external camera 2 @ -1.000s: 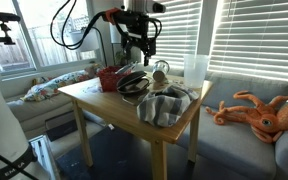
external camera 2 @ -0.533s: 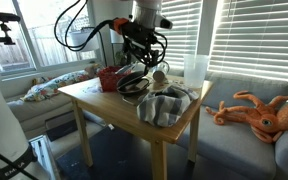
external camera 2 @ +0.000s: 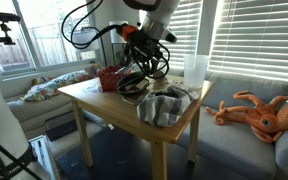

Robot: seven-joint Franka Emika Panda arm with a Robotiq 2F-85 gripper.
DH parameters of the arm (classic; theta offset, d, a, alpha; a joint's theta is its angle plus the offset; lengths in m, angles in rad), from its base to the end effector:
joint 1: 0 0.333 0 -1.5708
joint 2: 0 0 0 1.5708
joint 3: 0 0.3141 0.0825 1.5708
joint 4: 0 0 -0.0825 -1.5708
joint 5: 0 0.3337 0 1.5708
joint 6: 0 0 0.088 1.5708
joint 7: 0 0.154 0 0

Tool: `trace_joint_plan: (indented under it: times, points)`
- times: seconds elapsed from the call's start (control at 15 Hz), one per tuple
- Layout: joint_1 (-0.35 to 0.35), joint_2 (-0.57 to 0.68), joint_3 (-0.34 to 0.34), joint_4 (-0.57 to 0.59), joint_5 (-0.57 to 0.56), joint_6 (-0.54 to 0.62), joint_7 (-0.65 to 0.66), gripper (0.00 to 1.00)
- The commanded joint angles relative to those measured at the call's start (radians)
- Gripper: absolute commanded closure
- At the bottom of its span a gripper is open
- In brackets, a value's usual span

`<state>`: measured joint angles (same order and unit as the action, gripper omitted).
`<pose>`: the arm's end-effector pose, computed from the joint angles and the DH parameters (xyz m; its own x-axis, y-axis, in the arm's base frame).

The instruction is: Pour the contents of the black pouch into the red basket

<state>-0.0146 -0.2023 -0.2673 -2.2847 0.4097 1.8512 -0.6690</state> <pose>0.4020 -0.0668 0.4044 0.9739 0.2234 0.0395 0.2153 -0.8553 -0.4713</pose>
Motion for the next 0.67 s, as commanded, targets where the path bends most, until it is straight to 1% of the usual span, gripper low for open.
trace_joint_plan:
  times: [0.0, 0.07, 0.4, 0.53, 0.6]
  points:
    - [-0.036, 0.08, 0.007, 0.074, 0.054, -0.078, -0.028, 0.0]
    - [-0.043, 0.093, 0.009, 0.084, 0.063, -0.087, -0.028, 0.19]
    - [-0.072, 0.131, 0.023, 0.129, 0.081, -0.122, -0.03, 0.56]
    - [-0.079, 0.135, 0.027, 0.142, 0.085, -0.139, -0.028, 0.68]
    - [-0.082, 0.135, 0.028, 0.148, 0.087, -0.147, -0.032, 0.76]
